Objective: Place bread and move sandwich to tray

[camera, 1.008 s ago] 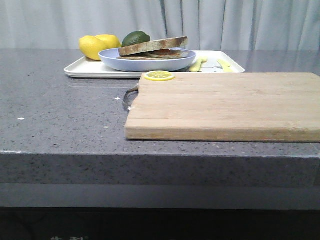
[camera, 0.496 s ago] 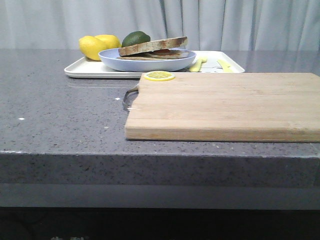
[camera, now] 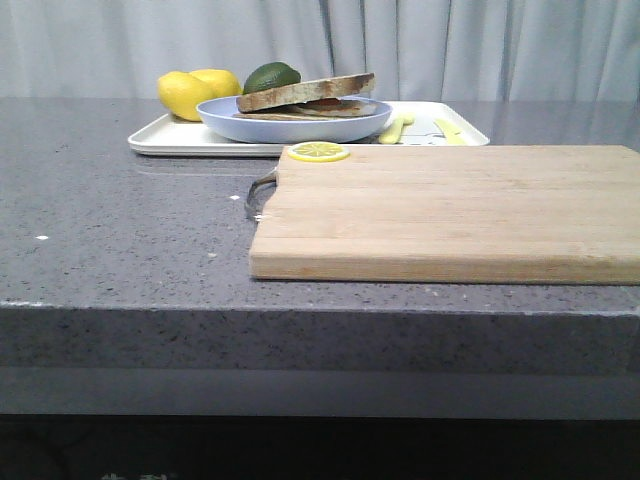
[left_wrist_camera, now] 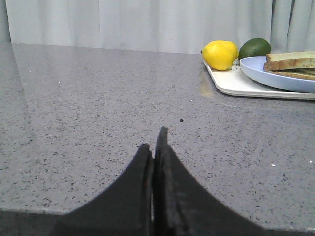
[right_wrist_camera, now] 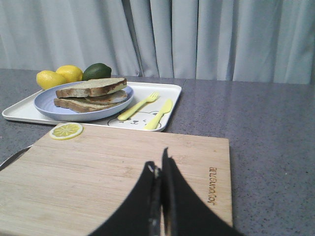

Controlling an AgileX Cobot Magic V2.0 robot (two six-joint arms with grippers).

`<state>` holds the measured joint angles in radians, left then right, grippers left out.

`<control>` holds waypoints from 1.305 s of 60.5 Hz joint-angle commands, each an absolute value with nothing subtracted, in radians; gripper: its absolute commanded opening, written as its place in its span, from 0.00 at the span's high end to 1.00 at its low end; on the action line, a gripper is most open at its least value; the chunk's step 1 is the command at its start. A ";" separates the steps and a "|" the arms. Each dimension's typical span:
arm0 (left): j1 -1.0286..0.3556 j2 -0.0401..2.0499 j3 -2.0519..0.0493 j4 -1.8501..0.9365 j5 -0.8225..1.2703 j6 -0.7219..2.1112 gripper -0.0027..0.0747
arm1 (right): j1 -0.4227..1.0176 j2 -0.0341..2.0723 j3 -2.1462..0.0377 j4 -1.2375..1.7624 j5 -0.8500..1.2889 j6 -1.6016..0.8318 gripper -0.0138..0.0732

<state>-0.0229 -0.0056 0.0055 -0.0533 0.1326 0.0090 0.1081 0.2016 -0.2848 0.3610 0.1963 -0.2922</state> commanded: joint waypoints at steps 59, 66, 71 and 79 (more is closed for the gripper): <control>-0.021 -0.026 0.005 -0.063 0.042 0.000 0.99 | 0.088 0.210 -0.243 0.183 0.000 -0.040 0.90; -0.021 -0.026 0.005 -0.063 0.042 0.000 0.99 | 0.056 0.196 -0.167 0.150 -0.052 0.000 0.90; -0.021 -0.026 0.005 -0.063 0.042 0.000 0.99 | 0.050 0.155 -0.110 0.150 -0.041 0.000 0.90; -0.021 -0.026 0.005 -0.063 0.042 0.000 0.99 | 0.050 0.069 -0.029 0.151 -0.012 0.000 0.90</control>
